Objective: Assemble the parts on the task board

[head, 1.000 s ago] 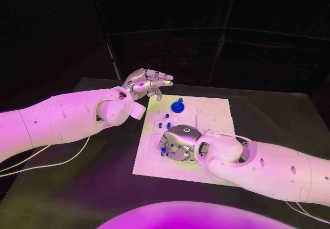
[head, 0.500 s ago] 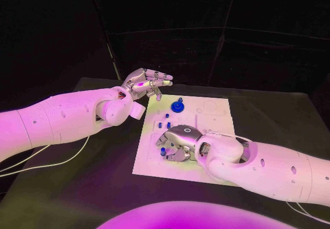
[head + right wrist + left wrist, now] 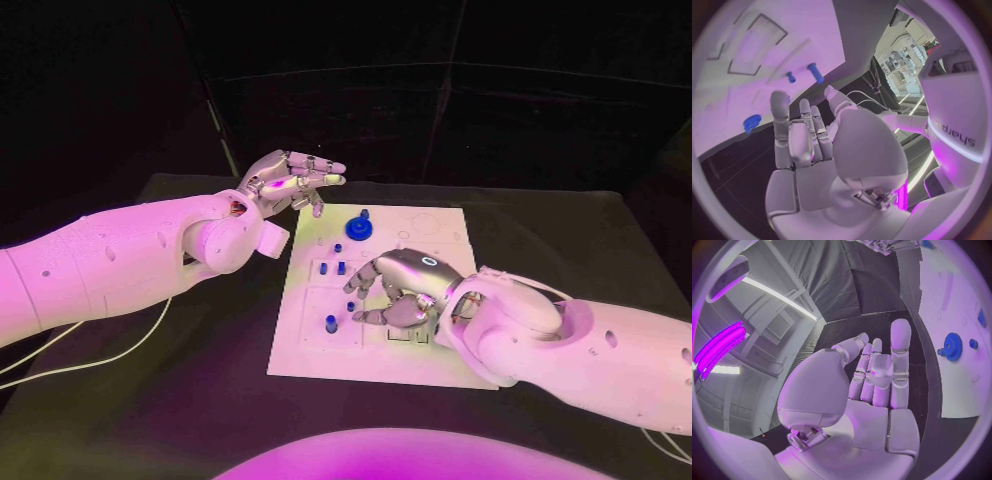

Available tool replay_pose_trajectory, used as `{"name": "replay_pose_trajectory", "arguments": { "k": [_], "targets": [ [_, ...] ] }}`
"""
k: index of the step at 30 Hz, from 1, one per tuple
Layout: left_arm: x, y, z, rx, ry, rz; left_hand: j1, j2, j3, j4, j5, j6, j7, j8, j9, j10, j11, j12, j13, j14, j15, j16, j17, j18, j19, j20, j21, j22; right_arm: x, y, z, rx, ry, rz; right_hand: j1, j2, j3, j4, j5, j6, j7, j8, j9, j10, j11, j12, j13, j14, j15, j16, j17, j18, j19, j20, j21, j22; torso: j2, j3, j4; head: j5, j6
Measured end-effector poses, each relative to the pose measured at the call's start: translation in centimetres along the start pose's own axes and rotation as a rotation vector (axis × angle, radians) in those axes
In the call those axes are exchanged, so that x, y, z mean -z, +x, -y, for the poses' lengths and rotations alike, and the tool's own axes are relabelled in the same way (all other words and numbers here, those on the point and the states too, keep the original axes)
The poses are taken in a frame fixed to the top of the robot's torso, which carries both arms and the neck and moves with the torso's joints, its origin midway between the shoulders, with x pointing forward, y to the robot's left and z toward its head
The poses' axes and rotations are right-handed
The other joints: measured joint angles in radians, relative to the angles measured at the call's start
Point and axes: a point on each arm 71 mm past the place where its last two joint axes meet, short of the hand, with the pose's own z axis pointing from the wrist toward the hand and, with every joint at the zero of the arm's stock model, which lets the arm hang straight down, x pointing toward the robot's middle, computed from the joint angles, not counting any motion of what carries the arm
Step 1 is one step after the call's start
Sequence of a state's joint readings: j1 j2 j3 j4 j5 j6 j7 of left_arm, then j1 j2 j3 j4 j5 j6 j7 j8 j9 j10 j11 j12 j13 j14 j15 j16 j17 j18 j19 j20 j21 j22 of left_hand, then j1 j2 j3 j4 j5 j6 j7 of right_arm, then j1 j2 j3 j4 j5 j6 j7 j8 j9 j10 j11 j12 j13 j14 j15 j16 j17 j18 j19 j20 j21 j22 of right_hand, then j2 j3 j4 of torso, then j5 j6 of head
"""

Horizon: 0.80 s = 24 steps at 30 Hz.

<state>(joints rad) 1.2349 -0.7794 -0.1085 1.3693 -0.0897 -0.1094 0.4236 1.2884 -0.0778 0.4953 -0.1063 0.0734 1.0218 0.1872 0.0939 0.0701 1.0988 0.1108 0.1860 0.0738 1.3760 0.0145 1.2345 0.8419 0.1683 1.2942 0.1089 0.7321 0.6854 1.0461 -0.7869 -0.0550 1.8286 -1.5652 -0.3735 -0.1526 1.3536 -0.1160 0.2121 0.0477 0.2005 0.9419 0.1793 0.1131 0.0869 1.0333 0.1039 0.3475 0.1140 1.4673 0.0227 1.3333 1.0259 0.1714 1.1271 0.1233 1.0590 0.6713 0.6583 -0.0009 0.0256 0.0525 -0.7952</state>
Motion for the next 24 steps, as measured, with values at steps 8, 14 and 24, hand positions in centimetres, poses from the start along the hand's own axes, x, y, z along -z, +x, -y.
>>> {"name": "replay_pose_trajectory", "arguments": {
  "k": [8,14,24],
  "targets": [
    [0.2,-0.4,0.0,-0.003,-0.003,0.009,0.000,0.000,-0.003,0.003,0.000,-0.004,0.004,0.000,0.000,0.000,0.000,0.004,0.000,0.000,0.000,0.000,-0.003,0.000,0.000,0.000,-0.004,-0.001,4.0,-5.4,4.9,-0.124,0.240,0.150,-0.012,-0.013,-0.012,0.028,0.043,0.080,-0.047,0.034,0.005,0.191,-0.057,0.147,0.074,0.000,-0.043,0.087,0.168,-0.025,0.107,-0.040,0.125,0.183,-0.002,-0.0023,-0.0035,-0.042,0.015],
    [0.2,-0.3,0.0,-0.002,-0.003,0.007,0.000,0.000,-0.003,0.003,0.000,-0.007,0.000,0.000,0.000,0.000,0.000,0.004,0.000,0.000,0.000,0.000,-0.003,0.000,0.000,0.000,-0.004,-0.001,6.2,-6.4,7.0,-0.194,0.366,0.195,-0.062,-0.018,-0.078,0.071,0.101,0.103,-0.070,0.076,0.015,0.199,-0.074,0.376,0.280,-0.001,-0.065,0.121,0.233,-0.040,0.139,-0.061,0.169,0.247,-0.007,-0.0045,-0.0095,-0.068,0.015],
    [0.4,-0.6,0.0,-0.004,-0.006,0.012,-0.005,-0.005,-0.011,0.006,0.000,-0.007,0.000,0.000,0.000,0.000,0.000,0.010,0.000,0.000,0.000,0.000,-0.004,0.000,0.000,0.000,-0.004,-0.003,9.9,-3.1,9.4,-0.204,0.551,0.086,-0.123,-0.011,-0.221,0.167,0.120,0.064,-0.065,0.104,0.040,0.214,-0.077,0.734,0.731,-0.001,-0.064,0.154,0.282,-0.040,0.149,-0.057,0.188,0.283,-0.011,-0.0075,-0.0153,-0.093,0.013]
  ]
}}
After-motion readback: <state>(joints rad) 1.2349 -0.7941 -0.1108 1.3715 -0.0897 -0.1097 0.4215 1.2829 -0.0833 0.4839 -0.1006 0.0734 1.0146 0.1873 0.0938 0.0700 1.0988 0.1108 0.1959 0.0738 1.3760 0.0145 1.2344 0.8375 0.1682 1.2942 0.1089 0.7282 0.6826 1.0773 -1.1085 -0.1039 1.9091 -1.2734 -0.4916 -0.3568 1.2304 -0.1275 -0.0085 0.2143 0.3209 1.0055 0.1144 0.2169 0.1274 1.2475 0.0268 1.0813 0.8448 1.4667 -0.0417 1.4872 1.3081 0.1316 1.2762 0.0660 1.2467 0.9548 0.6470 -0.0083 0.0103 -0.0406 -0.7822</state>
